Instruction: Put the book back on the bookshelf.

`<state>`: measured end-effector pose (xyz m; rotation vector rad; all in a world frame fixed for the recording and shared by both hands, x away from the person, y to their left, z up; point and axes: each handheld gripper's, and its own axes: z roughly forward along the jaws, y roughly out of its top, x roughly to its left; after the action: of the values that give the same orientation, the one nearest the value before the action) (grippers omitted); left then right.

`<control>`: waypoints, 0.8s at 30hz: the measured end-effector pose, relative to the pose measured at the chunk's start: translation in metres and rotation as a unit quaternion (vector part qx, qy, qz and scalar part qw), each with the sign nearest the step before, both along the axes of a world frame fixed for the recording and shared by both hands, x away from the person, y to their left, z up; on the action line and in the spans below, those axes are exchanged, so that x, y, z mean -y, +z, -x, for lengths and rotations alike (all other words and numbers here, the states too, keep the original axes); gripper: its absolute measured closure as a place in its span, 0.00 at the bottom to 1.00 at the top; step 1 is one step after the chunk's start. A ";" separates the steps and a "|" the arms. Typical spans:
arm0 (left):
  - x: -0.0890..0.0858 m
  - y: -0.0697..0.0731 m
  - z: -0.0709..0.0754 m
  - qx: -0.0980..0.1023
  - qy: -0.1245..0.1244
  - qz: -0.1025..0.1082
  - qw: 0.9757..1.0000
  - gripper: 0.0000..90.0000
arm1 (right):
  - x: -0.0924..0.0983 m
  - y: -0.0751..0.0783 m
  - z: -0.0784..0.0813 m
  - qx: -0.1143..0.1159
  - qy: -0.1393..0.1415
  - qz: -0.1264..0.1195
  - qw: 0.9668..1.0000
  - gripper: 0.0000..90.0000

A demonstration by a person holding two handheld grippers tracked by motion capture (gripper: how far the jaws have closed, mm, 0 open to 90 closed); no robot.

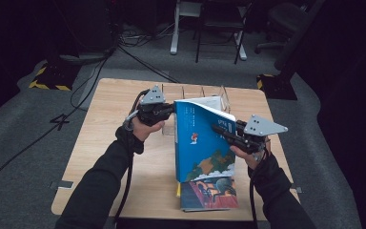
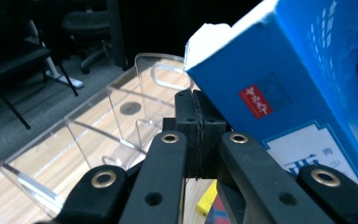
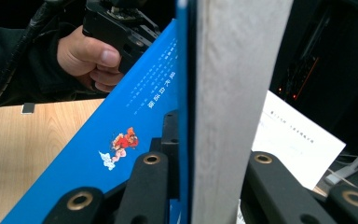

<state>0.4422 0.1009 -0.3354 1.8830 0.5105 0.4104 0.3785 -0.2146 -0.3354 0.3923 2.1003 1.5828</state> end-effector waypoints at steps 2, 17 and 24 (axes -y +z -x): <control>0.001 0.003 0.001 0.003 0.006 -0.002 1.000 1.00 | 0.000 0.001 0.000 0.003 -0.002 -0.001 1.000 0.86; 0.009 0.024 0.025 0.043 -0.007 0.010 0.999 1.00 | 0.010 0.001 0.026 0.060 -0.002 -0.010 0.998 0.86; 0.016 0.029 0.049 0.064 -0.017 0.020 0.998 0.98 | 0.019 -0.001 0.053 0.083 0.006 -0.009 0.996 0.86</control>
<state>0.3930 0.0852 -0.3064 1.8112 0.3984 0.4910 0.3252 -0.2339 -0.3368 0.2455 1.9672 1.5854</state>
